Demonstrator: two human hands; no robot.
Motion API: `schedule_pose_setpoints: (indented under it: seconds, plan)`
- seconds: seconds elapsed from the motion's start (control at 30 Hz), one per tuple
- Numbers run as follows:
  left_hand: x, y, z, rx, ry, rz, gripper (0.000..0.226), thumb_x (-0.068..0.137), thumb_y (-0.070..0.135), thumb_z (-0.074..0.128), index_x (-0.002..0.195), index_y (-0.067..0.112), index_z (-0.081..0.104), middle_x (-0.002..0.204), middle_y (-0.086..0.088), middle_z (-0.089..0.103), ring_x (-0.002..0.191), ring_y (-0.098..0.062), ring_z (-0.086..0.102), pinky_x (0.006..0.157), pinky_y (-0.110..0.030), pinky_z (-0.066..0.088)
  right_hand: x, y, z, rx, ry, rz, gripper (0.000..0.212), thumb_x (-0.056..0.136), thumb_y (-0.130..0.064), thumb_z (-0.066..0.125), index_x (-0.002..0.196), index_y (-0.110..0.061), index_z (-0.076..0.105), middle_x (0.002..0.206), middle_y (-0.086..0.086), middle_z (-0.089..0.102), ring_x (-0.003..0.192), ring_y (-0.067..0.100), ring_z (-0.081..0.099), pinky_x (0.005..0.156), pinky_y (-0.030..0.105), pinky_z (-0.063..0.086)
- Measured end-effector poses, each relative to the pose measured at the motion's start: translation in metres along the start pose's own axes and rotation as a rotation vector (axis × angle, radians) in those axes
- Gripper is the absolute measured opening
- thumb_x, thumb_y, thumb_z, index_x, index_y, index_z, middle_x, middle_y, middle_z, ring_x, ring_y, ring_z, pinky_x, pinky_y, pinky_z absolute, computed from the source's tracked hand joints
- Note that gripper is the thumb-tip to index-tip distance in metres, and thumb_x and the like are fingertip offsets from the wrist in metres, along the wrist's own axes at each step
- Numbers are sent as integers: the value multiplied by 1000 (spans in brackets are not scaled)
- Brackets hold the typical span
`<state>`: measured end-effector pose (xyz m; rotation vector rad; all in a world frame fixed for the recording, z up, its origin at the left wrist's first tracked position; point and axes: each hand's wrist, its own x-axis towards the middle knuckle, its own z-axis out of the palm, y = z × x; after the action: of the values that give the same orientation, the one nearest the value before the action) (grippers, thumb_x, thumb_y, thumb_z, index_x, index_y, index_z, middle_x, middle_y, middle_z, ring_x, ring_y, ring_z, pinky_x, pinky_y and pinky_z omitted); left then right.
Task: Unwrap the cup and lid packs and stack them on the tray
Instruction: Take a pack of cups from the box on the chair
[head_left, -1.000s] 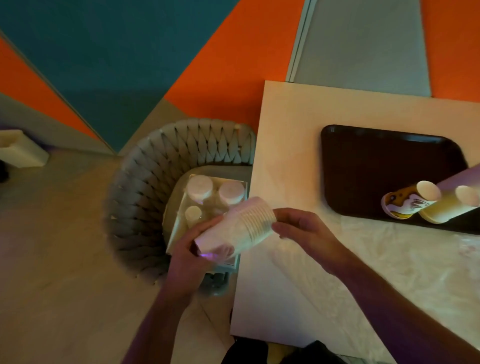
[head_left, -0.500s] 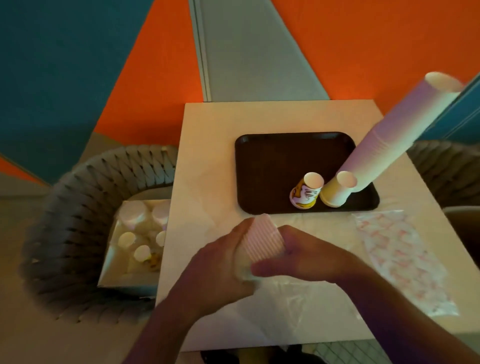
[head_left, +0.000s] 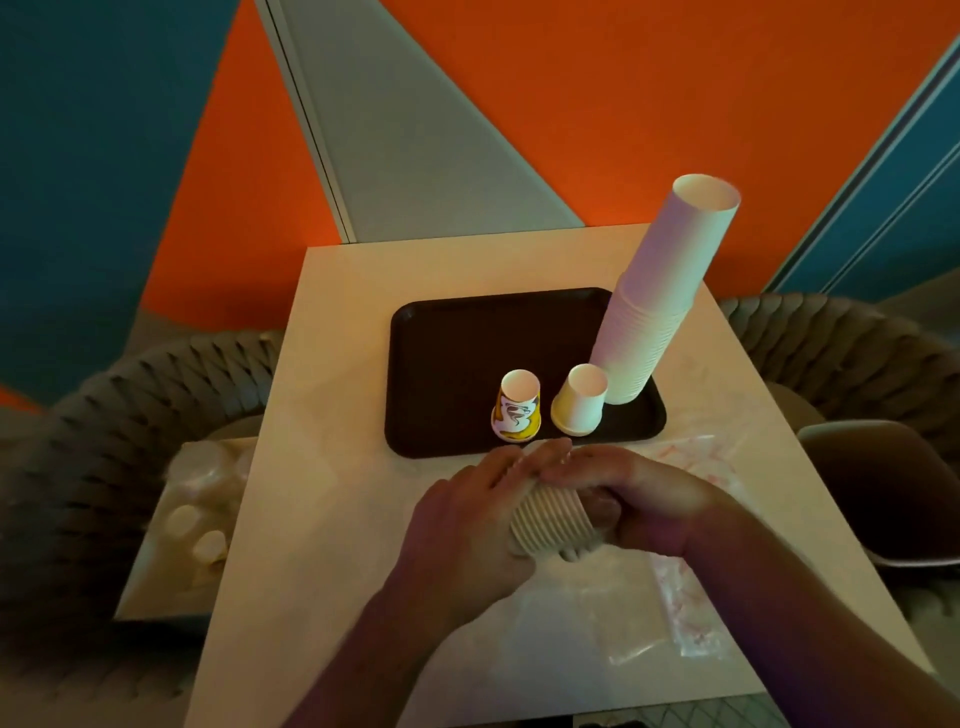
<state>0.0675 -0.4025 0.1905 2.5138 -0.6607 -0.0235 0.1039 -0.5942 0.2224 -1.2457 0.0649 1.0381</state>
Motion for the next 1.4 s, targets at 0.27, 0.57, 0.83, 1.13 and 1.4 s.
schedule_pose_setpoints:
  seconds: [0.27,0.57,0.83,1.13,1.4]
  plan:
    - [12,16,11,40,52,-72,107,73,32,77,147,54,3,145,15,41,111,-12,55,78,-31,52,-35,0,-34,223,-65,-86,70,66,-38,90,129,-16,69,55,-4,40,53,6,41,85,51,55]
    - [16,19,14,24,92,-121,113,71,31,81,148,56,1,144,21,38,113,-10,54,78,-34,57,-49,-13,-48,361,34,-278,93,58,-31,97,142,-36,57,58,1,29,51,11,31,90,68,46]
    - [11,9,11,37,123,-199,112,69,39,85,149,49,9,145,24,39,119,-11,54,86,-39,58,-75,-41,-74,343,365,-482,50,82,-26,68,132,-26,65,51,-4,34,46,8,31,75,43,54]
    - [11,17,7,81,163,-160,107,62,38,88,142,51,18,140,18,48,109,-13,60,79,-38,60,-71,-42,-55,-522,407,-439,25,92,6,63,92,-10,81,88,13,76,78,19,69,75,24,56]
    - [4,17,7,59,123,-153,101,69,45,83,140,53,12,139,17,47,117,-8,53,84,-26,52,-54,-44,-46,-653,229,-382,11,85,-14,78,95,-12,82,84,4,78,78,10,71,75,19,54]
